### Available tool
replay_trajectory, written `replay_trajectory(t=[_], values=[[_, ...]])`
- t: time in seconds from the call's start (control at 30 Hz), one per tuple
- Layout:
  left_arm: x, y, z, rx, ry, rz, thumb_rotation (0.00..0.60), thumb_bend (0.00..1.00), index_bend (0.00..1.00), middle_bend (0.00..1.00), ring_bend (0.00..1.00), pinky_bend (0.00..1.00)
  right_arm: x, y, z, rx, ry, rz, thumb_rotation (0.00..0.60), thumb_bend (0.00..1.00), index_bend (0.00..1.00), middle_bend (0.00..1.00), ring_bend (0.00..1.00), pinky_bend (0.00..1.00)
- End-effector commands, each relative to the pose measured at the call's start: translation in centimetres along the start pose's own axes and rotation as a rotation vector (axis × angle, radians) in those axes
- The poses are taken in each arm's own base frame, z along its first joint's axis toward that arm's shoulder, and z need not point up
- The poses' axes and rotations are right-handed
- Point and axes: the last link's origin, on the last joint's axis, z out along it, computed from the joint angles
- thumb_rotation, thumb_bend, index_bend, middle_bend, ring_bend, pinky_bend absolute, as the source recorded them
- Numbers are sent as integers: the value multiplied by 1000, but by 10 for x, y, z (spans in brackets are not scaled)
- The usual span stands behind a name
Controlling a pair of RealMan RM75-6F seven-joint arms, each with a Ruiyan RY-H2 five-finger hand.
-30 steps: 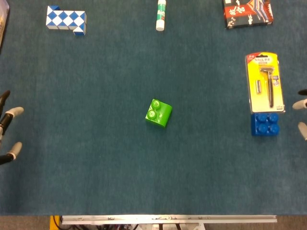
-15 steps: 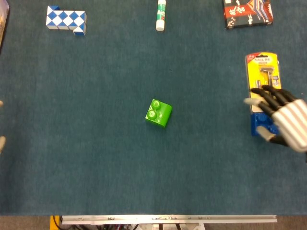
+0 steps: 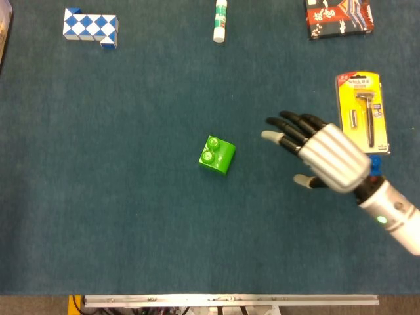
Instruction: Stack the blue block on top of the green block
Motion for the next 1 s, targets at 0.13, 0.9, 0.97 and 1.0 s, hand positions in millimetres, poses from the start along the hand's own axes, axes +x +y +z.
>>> replay_trajectory(t=[0.13,0.9,0.97,1.0], values=[[2,-1,-1,10,5,4,600,198,188,5,0,53,-6,-9,24,66,-23,-12,600,2,191,141,120,260],[11,-12,-6,90,34,18,600,197,183,6,0,53,-37,-38,89,253,-88,-47,600,0,191,140,118,260],[13,-14,-6,104,35,20,600,197,182,7,0,53,-38,-40,92,257,-87,-52,600,0,190,140,117,259],[14,-14,-7,111,36,22,600,197,182,7,0,53,-39,-40,94,258,-87,-56,600,0,191,140,117,259]])
